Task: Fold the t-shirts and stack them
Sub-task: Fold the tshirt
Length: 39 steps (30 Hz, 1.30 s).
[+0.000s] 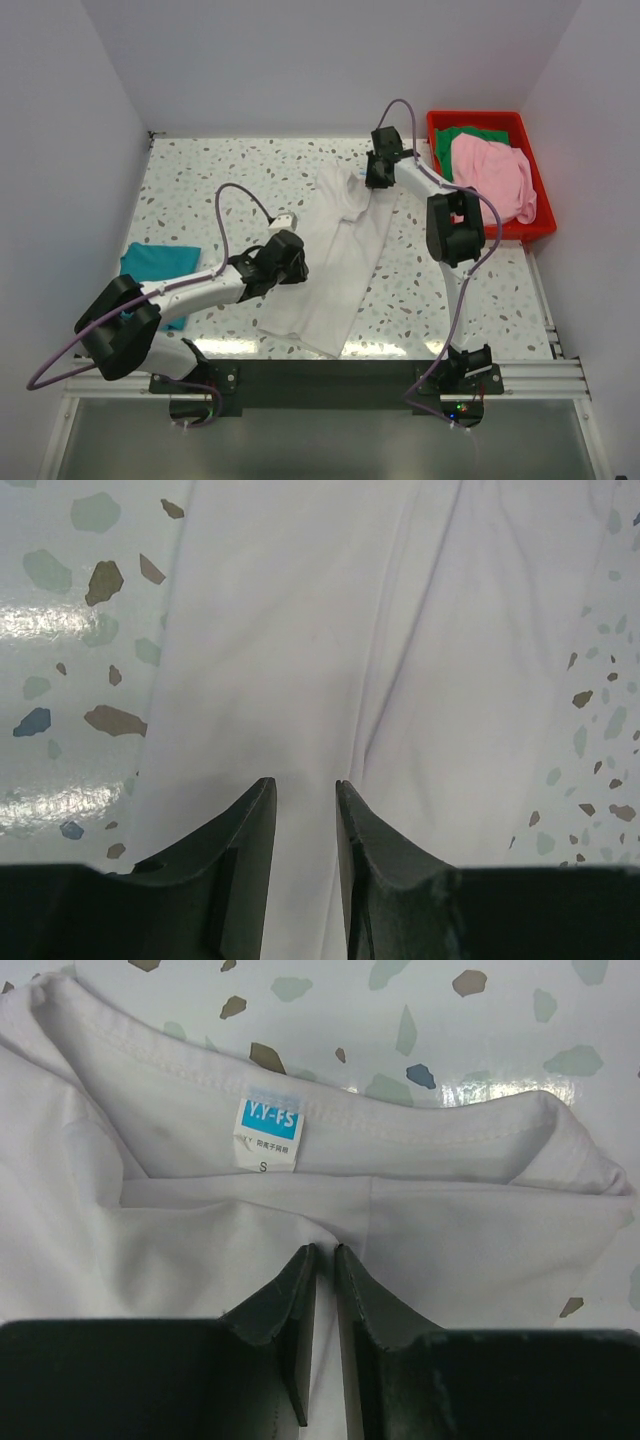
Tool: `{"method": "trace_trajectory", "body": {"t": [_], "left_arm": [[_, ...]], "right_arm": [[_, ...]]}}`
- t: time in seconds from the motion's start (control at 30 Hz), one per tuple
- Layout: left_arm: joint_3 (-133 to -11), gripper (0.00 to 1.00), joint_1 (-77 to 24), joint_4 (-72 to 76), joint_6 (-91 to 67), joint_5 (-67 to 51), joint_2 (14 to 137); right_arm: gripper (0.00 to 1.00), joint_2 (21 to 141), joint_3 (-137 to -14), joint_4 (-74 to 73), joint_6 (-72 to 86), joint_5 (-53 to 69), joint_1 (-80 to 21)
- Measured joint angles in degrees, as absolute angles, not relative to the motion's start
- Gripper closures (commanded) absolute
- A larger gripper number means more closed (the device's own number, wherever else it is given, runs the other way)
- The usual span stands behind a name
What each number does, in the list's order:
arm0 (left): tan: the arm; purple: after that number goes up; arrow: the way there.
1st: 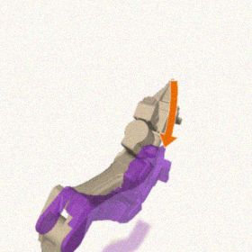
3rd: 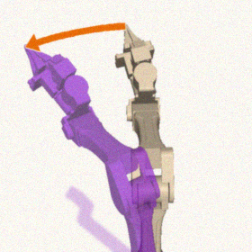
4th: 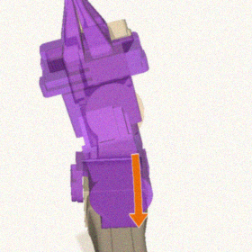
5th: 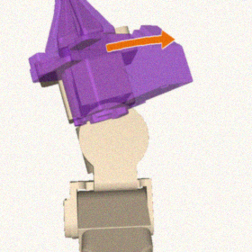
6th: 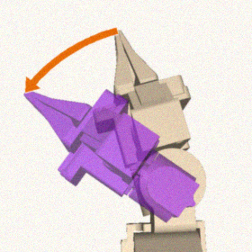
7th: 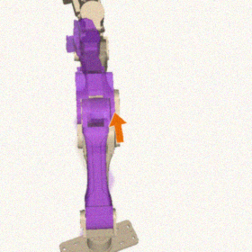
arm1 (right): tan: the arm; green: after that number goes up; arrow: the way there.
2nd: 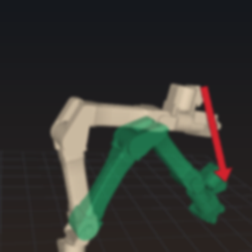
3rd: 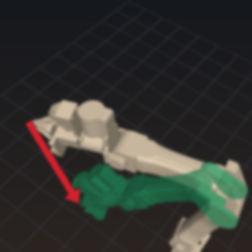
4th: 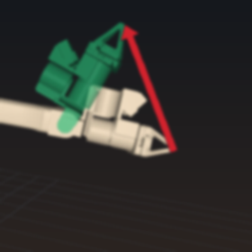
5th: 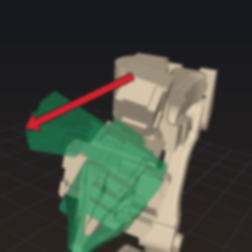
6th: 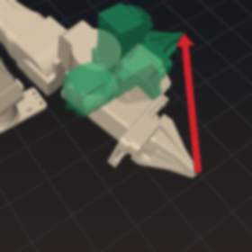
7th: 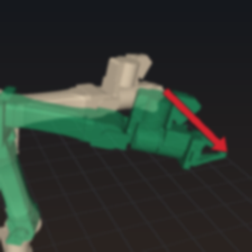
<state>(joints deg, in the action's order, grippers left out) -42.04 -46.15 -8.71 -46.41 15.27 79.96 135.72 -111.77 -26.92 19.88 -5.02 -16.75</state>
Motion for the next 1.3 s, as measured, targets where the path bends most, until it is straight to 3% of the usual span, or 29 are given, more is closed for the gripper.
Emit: {"method": "trace_trajectory", "body": {"t": [0.17,0.37,0.9,1.3], "left_arm": [[-40.4,0.66,-46.1,-8.5,-46.9,15.3,80.0],[-38.9,0.66,-46.1,-8.2,-47.5,15.3,80.0],[-36.5,0.68,-46.1,-6.9,-48.9,15.2,80.6],[-34.9,0.68,-46.1,-6.5,-48.9,14.7,80.6]], "right_arm": [[0.93,135.7,-111.0,-26.2,19.9,-5.0,-16.8],[0.95,134.1,-108.8,-25.3,20.1,-5.0,-16.8],[0.96,121.5,-97.8,-22.3,22.1,-6.7,-16.8],[0.93,120.3,-90.1,-22.3,23.2,-11.7,-16.8]]}}
